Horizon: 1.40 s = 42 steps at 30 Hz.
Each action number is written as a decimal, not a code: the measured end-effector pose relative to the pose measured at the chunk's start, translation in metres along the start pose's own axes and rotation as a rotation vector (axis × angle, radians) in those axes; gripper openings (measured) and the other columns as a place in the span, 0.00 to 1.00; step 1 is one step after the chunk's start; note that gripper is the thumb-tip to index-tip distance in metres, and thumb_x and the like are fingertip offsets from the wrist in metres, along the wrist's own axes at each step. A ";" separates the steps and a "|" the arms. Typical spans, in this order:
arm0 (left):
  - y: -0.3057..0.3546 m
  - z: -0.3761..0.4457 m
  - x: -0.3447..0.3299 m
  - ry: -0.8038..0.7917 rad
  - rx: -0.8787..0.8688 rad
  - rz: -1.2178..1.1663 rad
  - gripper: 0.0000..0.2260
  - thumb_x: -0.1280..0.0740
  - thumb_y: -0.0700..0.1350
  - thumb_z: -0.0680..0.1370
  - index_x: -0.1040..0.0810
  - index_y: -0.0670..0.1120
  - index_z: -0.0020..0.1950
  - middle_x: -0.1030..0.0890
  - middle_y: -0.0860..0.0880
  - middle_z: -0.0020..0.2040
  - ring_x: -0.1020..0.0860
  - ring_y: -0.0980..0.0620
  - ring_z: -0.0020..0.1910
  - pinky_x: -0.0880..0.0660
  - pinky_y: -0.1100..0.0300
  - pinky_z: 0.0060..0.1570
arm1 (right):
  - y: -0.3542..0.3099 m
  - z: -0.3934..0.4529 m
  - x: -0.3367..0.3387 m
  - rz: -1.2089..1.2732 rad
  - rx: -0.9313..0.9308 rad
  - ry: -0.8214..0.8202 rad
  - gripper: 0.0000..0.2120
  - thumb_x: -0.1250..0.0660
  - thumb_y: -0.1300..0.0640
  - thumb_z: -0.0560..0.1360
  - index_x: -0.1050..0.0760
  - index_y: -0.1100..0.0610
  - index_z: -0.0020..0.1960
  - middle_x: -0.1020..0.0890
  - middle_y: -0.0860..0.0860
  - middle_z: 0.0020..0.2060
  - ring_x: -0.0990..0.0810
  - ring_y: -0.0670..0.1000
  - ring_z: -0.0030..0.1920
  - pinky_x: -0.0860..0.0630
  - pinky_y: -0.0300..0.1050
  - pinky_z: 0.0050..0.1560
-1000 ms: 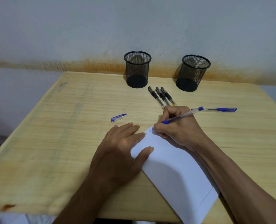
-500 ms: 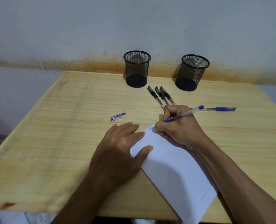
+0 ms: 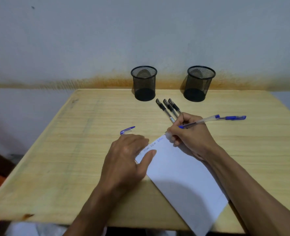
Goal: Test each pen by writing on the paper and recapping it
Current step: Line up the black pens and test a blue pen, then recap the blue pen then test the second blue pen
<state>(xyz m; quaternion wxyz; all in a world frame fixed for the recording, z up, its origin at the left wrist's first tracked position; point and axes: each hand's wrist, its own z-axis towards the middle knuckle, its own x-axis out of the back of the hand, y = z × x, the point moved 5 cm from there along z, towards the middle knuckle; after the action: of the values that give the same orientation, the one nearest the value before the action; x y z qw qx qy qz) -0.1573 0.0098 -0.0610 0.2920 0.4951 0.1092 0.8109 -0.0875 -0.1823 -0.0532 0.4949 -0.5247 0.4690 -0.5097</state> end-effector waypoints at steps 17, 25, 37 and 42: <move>-0.024 0.041 0.017 -0.027 0.242 0.369 0.08 0.37 0.45 0.80 0.19 0.49 0.44 0.22 0.49 0.42 0.25 0.42 0.44 0.36 0.52 0.42 | -0.041 -0.064 0.041 0.112 0.069 0.060 0.09 0.21 0.66 0.69 0.20 0.63 0.43 0.13 0.56 0.35 0.14 0.52 0.36 0.18 0.44 0.36; 0.072 0.036 0.021 0.073 0.115 -0.275 0.07 0.34 0.39 0.79 0.19 0.50 0.51 0.18 0.54 0.40 0.20 0.60 0.40 0.27 0.69 0.39 | -0.064 -0.095 0.066 0.145 0.174 0.118 0.06 0.24 0.65 0.73 0.15 0.55 0.47 0.11 0.53 0.42 0.12 0.51 0.45 0.16 0.46 0.45; 0.107 0.028 0.023 0.066 -0.086 -0.395 0.05 0.32 0.46 0.75 0.17 0.52 0.48 0.18 0.60 0.46 0.20 0.59 0.46 0.29 0.72 0.46 | -0.084 -0.111 0.080 -0.038 0.338 0.208 0.08 0.25 0.49 0.69 0.14 0.52 0.43 0.14 0.44 0.49 0.15 0.51 0.45 0.23 0.42 0.38; 0.113 0.027 0.026 0.053 -0.147 -0.381 0.05 0.33 0.44 0.76 0.17 0.50 0.48 0.18 0.59 0.46 0.19 0.58 0.48 0.28 0.69 0.48 | -0.075 -0.105 0.074 -0.110 0.338 0.181 0.00 0.23 0.55 0.73 0.13 0.50 0.43 0.16 0.41 0.49 0.16 0.44 0.52 0.24 0.37 0.36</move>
<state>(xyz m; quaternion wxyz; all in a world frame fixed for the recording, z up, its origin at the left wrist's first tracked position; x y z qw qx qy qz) -0.1838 -0.0690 0.0240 0.4723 0.4214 0.1490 0.7597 -0.1907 -0.2548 0.0259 0.5030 -0.4110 0.3902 -0.6525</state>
